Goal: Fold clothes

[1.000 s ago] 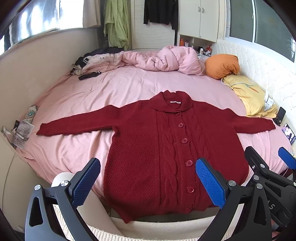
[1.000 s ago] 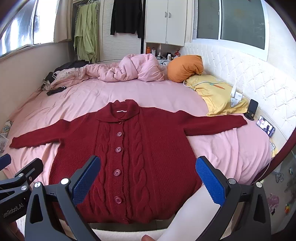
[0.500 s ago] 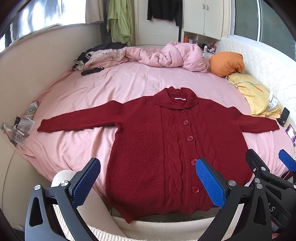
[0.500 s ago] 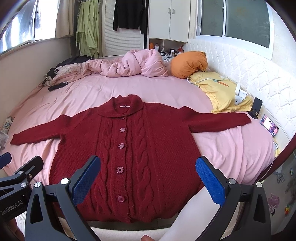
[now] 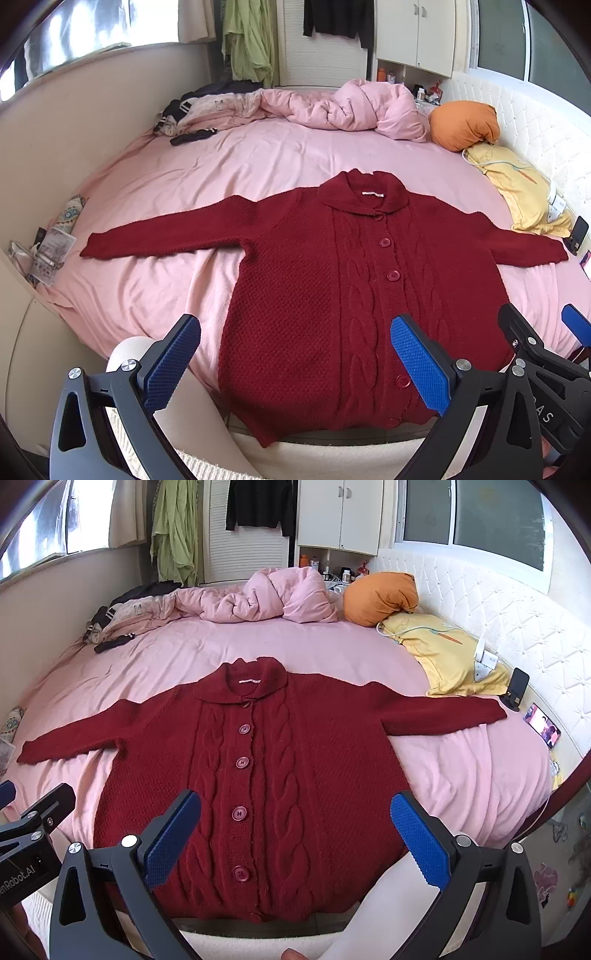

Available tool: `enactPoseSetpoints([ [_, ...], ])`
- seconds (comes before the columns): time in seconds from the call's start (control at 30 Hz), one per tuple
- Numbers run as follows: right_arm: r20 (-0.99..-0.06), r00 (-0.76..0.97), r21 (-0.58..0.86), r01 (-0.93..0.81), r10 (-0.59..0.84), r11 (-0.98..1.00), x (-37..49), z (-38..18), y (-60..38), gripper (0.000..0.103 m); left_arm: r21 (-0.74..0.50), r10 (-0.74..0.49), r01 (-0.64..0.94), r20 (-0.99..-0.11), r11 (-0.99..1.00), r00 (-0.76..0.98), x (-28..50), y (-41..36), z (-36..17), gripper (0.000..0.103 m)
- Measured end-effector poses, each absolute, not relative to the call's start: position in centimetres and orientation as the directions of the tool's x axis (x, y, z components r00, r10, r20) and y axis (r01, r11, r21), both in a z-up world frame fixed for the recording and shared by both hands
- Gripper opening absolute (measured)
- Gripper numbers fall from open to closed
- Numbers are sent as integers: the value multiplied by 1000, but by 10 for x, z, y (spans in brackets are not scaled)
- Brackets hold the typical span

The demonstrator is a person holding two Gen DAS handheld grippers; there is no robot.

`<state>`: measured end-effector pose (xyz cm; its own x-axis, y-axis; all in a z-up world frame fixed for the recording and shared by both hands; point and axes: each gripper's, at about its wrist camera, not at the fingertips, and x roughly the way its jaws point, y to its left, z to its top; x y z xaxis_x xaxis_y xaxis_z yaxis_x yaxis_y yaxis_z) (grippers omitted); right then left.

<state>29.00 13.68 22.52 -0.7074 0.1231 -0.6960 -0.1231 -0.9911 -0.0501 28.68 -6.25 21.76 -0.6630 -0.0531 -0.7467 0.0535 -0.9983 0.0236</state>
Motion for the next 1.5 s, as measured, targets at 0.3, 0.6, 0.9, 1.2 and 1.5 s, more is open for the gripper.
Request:
enactPoseSetpoints([
  [0.3, -712, -691, -50, -124, 123, -991, 282, 215, 138, 103, 19, -42, 42, -762, -999, -646, 261, -83, 200, 103],
  [0.6, -748, -652, -68, -112, 125, -991, 258, 196, 128, 103, 67, -176, 190, -743, -980, -645, 193, -202, 170, 103],
  [0.9, -777, -615, -110, -80, 136, -991, 226, 181, 105, 103, -325, 111, 353, -853, -877, -509, 118, -388, 79, 103],
  [1.2, -796, -586, -151, -53, 153, -987, 194, 164, 82, 103, -545, 210, 457, -773, -703, -598, 79, -507, 22, 103],
  [1.5, -814, -556, -165, -54, 167, -985, 177, 153, 73, 103, -635, 191, 396, -656, -663, -730, 44, -555, 8, 103],
])
